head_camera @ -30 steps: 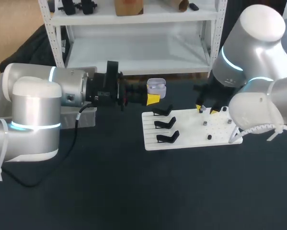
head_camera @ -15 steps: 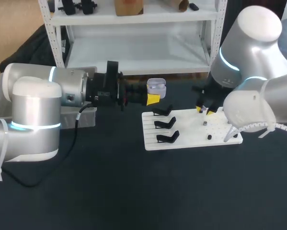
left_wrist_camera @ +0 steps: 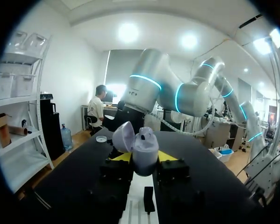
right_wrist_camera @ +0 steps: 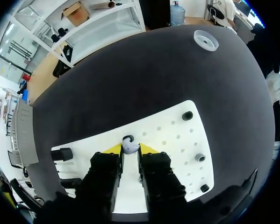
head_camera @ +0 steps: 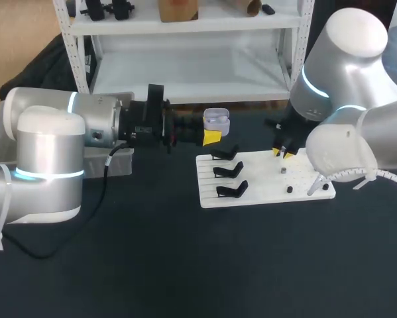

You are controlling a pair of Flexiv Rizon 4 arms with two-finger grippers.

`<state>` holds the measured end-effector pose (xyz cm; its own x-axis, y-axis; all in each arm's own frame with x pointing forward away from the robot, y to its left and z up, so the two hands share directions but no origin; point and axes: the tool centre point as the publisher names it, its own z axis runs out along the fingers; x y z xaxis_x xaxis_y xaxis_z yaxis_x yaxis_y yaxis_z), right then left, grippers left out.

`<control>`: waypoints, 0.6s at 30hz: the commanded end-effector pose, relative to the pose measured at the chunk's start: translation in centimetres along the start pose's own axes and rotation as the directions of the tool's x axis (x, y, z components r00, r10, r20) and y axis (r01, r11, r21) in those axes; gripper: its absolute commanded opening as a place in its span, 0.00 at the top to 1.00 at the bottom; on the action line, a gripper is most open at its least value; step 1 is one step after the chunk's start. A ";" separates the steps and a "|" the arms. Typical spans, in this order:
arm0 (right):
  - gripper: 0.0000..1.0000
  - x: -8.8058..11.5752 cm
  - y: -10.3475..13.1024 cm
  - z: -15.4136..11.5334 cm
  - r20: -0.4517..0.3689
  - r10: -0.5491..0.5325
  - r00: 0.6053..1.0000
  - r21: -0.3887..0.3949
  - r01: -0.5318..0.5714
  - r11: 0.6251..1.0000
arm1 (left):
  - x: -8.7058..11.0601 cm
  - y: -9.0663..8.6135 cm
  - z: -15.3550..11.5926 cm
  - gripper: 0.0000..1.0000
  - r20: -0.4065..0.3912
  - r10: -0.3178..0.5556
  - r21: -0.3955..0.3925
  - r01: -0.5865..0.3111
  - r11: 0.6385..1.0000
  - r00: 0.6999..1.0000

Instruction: Pick up each earbud case from the left stands, insert the matching earbuds, close the lid, and place the case in the box.

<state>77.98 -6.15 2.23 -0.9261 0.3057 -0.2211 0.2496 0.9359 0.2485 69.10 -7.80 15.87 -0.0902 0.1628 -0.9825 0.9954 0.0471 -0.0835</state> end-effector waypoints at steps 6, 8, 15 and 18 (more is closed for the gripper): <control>0.64 0.0 0.2 0.0 -0.008 -0.001 1.000 0.006 0.001 1.000 | 0.0 0.0 0.0 1.00 0.001 0.001 0.001 -0.001 1.000 1.000; 0.63 0.0 0.1 0.0 -0.010 -0.007 1.000 0.009 0.007 1.000 | 0.0 0.0 0.0 1.00 0.001 0.001 0.001 -0.001 1.000 1.000; 0.70 -0.4 0.7 0.0 -0.011 -0.010 1.000 0.008 0.010 1.000 | 0.0 0.0 0.0 1.00 0.001 0.001 0.001 -0.001 1.000 1.000; 0.73 -0.4 1.0 0.1 -0.010 -0.020 1.000 0.005 0.020 1.000 | 0.0 0.0 0.0 1.00 0.001 0.001 0.001 -0.001 1.000 1.000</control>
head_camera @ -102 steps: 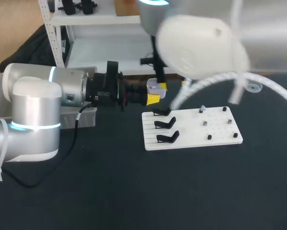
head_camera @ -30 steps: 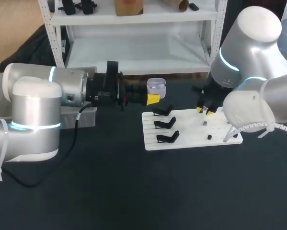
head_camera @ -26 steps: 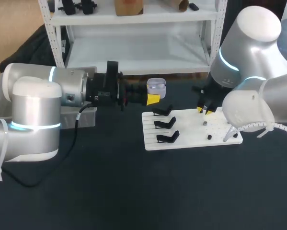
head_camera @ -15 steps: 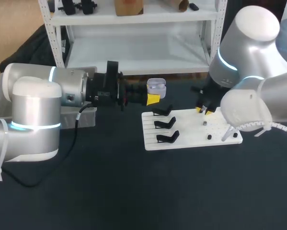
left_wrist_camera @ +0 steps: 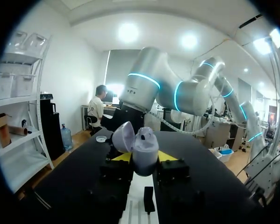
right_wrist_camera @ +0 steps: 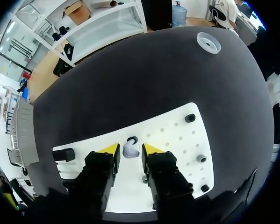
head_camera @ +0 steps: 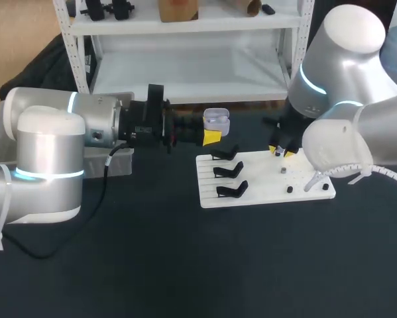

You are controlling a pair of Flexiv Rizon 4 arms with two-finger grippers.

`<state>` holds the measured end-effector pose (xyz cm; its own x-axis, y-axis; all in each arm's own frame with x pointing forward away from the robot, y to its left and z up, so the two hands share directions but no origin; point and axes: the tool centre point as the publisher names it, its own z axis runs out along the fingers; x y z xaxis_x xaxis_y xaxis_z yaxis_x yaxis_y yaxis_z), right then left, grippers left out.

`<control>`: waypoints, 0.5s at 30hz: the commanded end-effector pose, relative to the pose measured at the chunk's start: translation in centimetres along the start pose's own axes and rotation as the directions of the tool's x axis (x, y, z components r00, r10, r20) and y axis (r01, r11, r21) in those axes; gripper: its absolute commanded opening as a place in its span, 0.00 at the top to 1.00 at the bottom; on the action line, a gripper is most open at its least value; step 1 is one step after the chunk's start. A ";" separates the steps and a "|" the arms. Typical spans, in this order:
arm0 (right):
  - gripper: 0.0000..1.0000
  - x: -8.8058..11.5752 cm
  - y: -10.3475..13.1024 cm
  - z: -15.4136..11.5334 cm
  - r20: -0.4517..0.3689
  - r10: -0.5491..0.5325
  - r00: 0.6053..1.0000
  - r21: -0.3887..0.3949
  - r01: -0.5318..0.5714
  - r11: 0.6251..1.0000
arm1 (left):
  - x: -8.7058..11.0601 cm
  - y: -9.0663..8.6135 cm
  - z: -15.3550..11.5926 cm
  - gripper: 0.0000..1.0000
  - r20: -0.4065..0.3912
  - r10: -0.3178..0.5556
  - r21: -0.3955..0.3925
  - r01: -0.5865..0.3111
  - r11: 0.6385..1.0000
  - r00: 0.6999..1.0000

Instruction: Pick up each earbud case from the left stands, insert the matching earbuds, close the lid, and place the case in the box.

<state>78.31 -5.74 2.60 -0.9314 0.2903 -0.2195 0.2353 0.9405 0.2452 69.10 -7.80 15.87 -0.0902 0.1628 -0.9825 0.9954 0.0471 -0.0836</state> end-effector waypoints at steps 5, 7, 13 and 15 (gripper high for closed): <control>0.79 -0.2 0.5 0.4 -0.010 -0.009 1.000 0.009 0.009 1.000 | 0.0 0.0 0.0 1.00 0.001 0.001 0.001 -0.001 1.000 1.000; 0.81 -0.1 0.5 0.5 -0.013 -0.010 1.000 0.012 0.010 1.000 | 0.0 0.0 0.0 1.00 0.001 0.001 0.001 -0.001 1.000 1.000; 0.80 0.2 0.3 0.5 -0.016 -0.002 1.000 0.018 0.002 1.000 | 0.0 0.0 0.0 1.00 0.001 0.001 0.001 -0.001 1.000 1.000; 0.67 0.3 0.1 0.5 -0.017 0.007 1.000 0.023 -0.007 1.000 | 0.0 0.0 0.0 1.00 0.001 0.001 0.001 -0.001 1.000 1.000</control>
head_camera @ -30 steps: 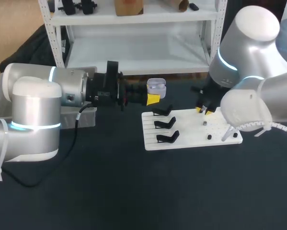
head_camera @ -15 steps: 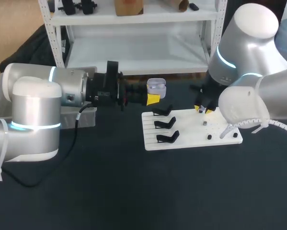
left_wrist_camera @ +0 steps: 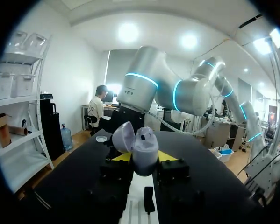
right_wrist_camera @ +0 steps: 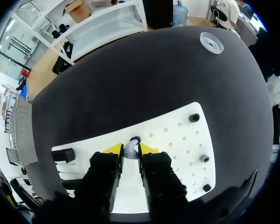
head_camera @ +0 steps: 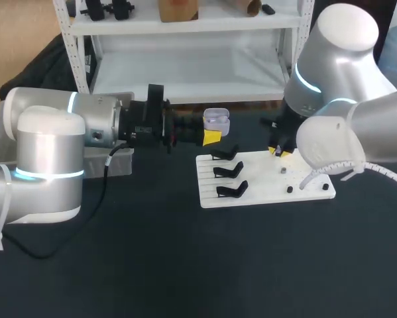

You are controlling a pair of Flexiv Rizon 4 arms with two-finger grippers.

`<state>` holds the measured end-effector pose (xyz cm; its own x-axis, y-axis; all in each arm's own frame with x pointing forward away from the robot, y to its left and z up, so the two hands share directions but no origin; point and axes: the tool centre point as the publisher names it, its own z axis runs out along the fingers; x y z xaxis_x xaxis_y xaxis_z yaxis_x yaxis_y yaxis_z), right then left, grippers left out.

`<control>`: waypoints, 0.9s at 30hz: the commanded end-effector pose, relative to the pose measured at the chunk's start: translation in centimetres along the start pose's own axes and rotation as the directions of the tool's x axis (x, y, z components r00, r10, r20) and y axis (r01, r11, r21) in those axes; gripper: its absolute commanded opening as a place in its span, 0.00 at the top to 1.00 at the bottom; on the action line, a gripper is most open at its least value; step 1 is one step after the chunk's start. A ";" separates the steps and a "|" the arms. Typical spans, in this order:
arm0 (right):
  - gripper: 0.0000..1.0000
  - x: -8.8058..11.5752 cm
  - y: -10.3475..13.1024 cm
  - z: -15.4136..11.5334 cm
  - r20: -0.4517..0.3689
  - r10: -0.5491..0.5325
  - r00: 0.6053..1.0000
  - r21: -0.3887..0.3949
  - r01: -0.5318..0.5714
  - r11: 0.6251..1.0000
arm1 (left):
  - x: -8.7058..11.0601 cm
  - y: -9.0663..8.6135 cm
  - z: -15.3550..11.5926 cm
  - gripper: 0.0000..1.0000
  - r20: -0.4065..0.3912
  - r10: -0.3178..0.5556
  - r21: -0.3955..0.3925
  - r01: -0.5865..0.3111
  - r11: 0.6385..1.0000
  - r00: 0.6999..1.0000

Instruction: Pick up each earbud case from the left stands, insert the matching earbuds, close the lid, and place the case in the box.

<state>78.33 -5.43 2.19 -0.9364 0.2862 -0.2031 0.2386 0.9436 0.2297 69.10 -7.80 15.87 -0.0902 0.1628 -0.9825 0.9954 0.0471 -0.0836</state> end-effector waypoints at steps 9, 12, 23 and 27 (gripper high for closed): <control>0.60 0.4 -0.7 -0.1 0.002 0.026 1.000 0.010 -0.026 1.000 | 0.0 0.0 0.0 1.00 0.001 0.001 0.001 -0.001 1.000 1.000; 0.64 0.4 -0.7 0.0 0.002 0.026 1.000 0.010 -0.026 1.000 | 0.0 0.0 0.0 1.00 0.001 0.001 0.001 -0.001 1.000 1.000; 0.81 0.2 -0.4 0.2 -0.001 0.028 1.000 0.006 -0.028 1.000 | 0.0 0.0 0.0 1.00 0.001 0.001 0.001 -0.001 1.000 1.000; 1.00 0.3 -0.4 0.3 -0.007 0.027 1.000 0.008 -0.027 1.000 | 0.0 0.0 0.0 1.00 0.001 0.001 0.001 -0.001 1.000 1.000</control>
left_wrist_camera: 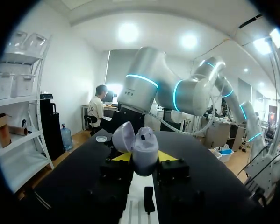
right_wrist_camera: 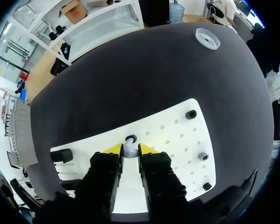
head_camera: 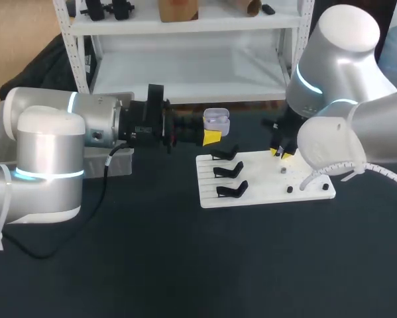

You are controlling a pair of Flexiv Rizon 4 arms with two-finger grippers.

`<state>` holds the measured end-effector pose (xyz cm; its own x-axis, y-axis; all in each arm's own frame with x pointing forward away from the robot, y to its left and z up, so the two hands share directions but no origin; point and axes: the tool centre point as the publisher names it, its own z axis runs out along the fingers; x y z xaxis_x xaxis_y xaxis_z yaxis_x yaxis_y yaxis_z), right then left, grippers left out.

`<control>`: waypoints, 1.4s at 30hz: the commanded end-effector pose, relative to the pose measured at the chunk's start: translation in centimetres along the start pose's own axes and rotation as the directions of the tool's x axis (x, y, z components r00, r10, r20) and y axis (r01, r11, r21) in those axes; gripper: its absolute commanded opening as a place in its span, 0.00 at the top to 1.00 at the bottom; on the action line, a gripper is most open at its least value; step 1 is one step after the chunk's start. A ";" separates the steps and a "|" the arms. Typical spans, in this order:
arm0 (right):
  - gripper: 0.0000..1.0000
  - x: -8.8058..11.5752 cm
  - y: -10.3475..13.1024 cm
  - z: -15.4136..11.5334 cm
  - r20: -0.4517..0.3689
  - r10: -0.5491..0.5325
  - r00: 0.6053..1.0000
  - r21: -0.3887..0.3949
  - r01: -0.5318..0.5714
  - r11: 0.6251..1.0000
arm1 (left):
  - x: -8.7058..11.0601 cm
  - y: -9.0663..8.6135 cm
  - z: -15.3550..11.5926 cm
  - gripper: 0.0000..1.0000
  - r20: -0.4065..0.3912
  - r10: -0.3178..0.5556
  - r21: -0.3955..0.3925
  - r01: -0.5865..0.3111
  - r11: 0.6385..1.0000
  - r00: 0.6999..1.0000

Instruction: Pick up each earbud case from the left stands, insert the matching earbuds, close the lid, and place the case in the box.

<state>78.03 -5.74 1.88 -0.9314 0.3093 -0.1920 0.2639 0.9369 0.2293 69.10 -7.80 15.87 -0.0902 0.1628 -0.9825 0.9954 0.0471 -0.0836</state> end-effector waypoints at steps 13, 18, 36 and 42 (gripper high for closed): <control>1.00 0.1 0.3 -5.4 0.050 -0.004 0.999 0.017 0.003 1.000 | 0.0 0.0 0.0 1.00 0.001 0.001 0.001 -0.001 1.000 1.000; 1.00 1.5 0.9 -9.6 0.028 -0.053 0.998 0.053 0.051 0.997 | 0.0 0.0 0.0 1.00 0.001 0.001 0.001 -0.001 1.000 1.000; 1.00 12.2 7.1 -23.6 -0.092 -0.509 0.856 0.025 0.513 0.858 | 0.0 0.0 0.0 1.00 0.001 0.001 0.001 -0.001 1.000 1.000; 1.00 15.5 10.5 -25.9 -0.136 -0.649 0.748 -0.022 0.653 0.757 | 0.0 0.0 0.0 1.00 0.001 0.001 0.001 -0.001 1.000 1.000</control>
<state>60.36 3.61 23.19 -0.9225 -0.3368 -0.1885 -0.3580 0.9292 0.0918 69.10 -7.80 15.88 -0.0902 0.1629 -0.9825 0.9954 0.0471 -0.0835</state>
